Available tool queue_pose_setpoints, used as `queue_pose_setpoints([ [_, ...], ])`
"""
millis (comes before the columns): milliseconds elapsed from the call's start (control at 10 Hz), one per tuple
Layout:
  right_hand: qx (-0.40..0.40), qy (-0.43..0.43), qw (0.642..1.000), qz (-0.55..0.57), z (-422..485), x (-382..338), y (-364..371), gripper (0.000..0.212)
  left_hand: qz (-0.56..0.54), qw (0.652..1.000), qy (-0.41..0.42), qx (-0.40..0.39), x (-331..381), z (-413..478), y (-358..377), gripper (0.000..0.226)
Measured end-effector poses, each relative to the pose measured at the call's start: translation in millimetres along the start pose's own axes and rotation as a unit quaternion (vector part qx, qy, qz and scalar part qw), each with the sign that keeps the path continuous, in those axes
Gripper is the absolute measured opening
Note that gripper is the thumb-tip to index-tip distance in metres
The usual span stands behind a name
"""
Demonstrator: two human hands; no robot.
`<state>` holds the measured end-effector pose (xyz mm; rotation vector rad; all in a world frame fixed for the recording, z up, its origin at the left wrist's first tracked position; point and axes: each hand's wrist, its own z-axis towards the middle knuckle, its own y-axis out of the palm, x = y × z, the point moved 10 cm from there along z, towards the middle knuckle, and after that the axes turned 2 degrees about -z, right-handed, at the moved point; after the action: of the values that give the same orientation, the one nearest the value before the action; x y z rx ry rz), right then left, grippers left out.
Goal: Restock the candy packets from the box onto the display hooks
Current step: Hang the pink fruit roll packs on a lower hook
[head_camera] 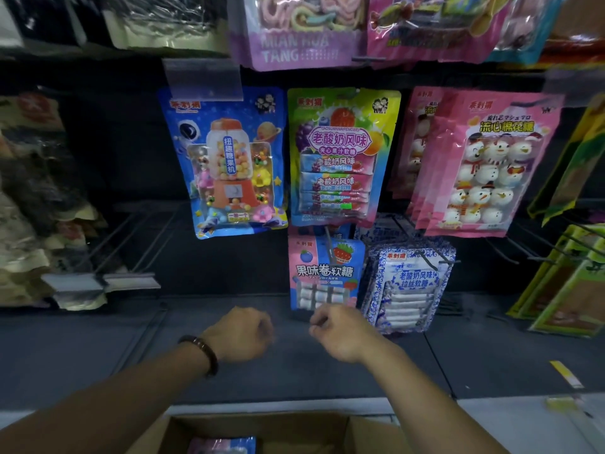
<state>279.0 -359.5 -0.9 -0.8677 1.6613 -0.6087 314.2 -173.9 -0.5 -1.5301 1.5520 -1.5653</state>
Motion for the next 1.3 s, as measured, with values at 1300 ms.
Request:
queue_pose_setpoints([
  [1300, -0.16, 0.367, 0.887, 0.232, -90.4, 83.2, 451.3, 0.047, 0.074, 0.965, -0.02, -0.253, -148.6, -139.6, 88.5, 0.04],
])
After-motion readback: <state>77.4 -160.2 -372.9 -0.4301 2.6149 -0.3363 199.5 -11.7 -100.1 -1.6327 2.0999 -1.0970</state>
